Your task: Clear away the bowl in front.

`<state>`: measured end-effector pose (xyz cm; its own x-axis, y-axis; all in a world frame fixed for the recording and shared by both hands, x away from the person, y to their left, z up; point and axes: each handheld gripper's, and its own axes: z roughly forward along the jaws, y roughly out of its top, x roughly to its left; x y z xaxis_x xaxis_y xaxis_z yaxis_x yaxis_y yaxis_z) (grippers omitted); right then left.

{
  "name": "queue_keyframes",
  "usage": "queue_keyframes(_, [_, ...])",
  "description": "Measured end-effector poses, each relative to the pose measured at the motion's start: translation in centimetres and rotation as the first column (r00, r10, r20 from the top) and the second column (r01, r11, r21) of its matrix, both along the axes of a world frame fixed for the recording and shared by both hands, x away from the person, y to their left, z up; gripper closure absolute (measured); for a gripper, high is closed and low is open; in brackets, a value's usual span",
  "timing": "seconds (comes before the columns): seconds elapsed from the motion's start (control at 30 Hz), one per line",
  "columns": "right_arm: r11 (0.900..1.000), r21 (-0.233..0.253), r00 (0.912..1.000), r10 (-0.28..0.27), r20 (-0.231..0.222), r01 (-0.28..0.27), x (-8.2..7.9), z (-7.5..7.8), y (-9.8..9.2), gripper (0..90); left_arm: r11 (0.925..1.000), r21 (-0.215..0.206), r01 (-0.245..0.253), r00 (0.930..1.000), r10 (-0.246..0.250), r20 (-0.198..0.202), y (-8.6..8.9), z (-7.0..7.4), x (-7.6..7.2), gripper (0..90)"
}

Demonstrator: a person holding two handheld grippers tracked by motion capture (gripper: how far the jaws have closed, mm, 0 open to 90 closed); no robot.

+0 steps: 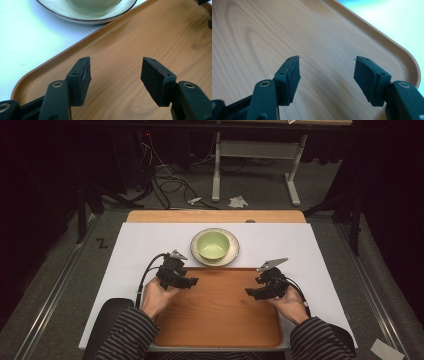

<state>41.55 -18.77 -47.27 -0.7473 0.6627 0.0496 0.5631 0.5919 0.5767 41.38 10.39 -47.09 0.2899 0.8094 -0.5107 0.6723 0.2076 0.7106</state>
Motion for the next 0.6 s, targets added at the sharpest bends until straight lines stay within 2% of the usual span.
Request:
queue_keyframes(0.27, [1.000,0.002,1.0000,0.003,0.000,-0.003,0.0,0.0,0.0,39.2,0.9998,-0.016,0.007,1.0000,-0.007,0.006,0.0,0.5,0.0,41.1])
queue_keyframes(0.37, [1.000,0.000,1.0000,-0.001,0.000,0.001,0.0,0.0,0.0,39.2,0.9994,-0.034,0.000,1.0000,0.001,0.009,0.0,0.8,0.1,41.0])
queue_keyframes(0.53, [1.000,0.005,1.0000,-0.001,-0.003,0.001,0.0,0.0,0.1,39.2,0.9994,-0.033,0.006,1.0000,-0.006,0.005,0.1,1.1,0.1,41.0])
queue_keyframes(0.6, [1.000,0.004,1.0000,-0.005,-0.002,0.005,-0.1,0.1,0.1,39.2,0.9985,-0.054,0.009,1.0000,-0.009,-0.002,0.1,1.4,0.1,41.0])
